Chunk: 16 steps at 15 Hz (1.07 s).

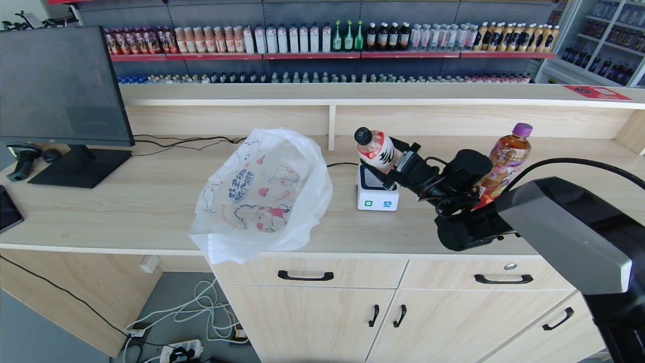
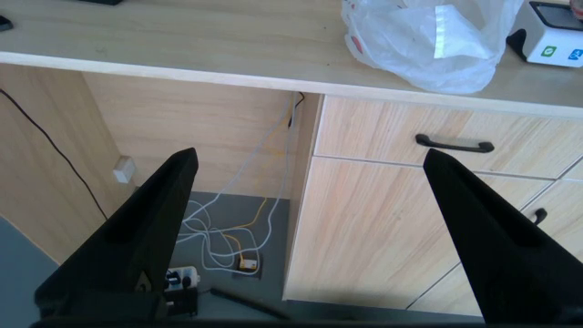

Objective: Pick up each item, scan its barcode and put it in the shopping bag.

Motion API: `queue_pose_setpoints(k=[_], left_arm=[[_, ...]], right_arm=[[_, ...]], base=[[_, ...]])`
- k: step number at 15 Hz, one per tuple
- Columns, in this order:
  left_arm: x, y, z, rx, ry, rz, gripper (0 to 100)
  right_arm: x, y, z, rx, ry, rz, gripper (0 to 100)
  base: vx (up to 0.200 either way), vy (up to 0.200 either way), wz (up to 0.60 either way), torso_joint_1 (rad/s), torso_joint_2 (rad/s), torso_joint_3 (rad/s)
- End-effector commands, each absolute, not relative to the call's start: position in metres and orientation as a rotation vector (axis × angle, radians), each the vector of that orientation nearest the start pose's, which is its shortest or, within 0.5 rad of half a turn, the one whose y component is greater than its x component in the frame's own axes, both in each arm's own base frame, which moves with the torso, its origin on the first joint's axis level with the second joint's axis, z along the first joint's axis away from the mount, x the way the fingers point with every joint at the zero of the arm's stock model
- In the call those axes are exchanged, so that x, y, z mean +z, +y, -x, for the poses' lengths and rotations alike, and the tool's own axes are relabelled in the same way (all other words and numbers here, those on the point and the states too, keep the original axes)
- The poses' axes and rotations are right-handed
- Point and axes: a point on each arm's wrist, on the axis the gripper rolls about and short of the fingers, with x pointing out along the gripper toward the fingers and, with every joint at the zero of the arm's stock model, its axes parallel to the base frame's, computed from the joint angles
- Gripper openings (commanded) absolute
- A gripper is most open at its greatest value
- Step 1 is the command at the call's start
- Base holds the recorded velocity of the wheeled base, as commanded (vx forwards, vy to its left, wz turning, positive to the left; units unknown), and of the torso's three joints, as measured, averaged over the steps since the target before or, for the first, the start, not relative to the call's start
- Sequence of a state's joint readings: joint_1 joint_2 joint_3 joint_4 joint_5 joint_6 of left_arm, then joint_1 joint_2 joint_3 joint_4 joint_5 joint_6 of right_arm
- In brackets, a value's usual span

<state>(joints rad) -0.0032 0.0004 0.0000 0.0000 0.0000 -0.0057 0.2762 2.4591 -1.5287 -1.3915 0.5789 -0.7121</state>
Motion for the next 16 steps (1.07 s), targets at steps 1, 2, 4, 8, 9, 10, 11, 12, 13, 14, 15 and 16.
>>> queue_pose_setpoints(k=[1,2,4,8,9,10,11,12,13,14,15,16], left_arm=[[0.075,0.000,0.023,-0.003,0.000,0.006,100],[0.075,0.000,0.023,-0.003,0.000,0.008,100],[0.075,0.000,0.023,-0.003,0.000,0.008,100],[0.075,0.000,0.023,-0.003,0.000,0.008,100],[0.075,0.000,0.023,-0.003,0.000,0.008,100],[0.075,0.000,0.023,-0.003,0.000,0.008,100],[0.075,0.000,0.023,-0.003,0.000,0.006,100],[0.075,0.000,0.023,-0.003,0.000,0.006,100],[0.075,0.000,0.023,-0.003,0.000,0.006,100],[0.075,0.000,0.023,-0.003,0.000,0.006,100],[0.075,0.000,0.023,-0.003,0.000,0.006,100],[0.075,0.000,0.023,-0.003,0.000,0.006,100]], right_arm=[[0.136,0.145,-0.465,0.638,-0.747,0.727,0],[0.136,0.145,-0.465,0.638,-0.747,0.727,0],[0.138,0.144,-0.465,0.630,-0.749,0.725,0],[0.138,0.144,-0.465,0.628,-0.749,0.721,0],[0.139,0.144,-0.465,0.624,-0.747,0.716,0],[0.139,0.144,-0.464,0.623,-0.741,0.706,0],[0.140,0.144,-0.464,0.624,-0.741,0.702,0],[0.147,0.145,-0.460,0.626,-0.755,0.681,0],[0.156,0.144,-0.456,0.614,-0.766,0.666,0],[0.165,0.143,-0.453,0.613,-0.773,0.647,0],[0.173,0.141,-0.450,0.613,-0.779,0.631,0],[0.186,0.138,-0.443,0.615,-0.783,0.599,0]], base=[[0.000,0.000,0.00,0.000,0.00,0.000],[0.000,0.000,0.00,0.000,0.00,0.000],[0.000,0.000,0.00,0.000,0.00,0.000],[0.000,0.000,0.00,0.000,0.00,0.000],[0.000,0.000,0.00,0.000,0.00,0.000],[0.000,0.000,0.00,0.000,0.00,0.000],[0.000,0.000,0.00,0.000,0.00,0.000],[0.000,0.000,0.00,0.000,0.00,0.000],[0.000,0.000,0.00,0.000,0.00,0.000],[0.000,0.000,0.00,0.000,0.00,0.000],[0.000,0.000,0.00,0.000,0.00,0.000],[0.000,0.000,0.00,0.000,0.00,0.000]])
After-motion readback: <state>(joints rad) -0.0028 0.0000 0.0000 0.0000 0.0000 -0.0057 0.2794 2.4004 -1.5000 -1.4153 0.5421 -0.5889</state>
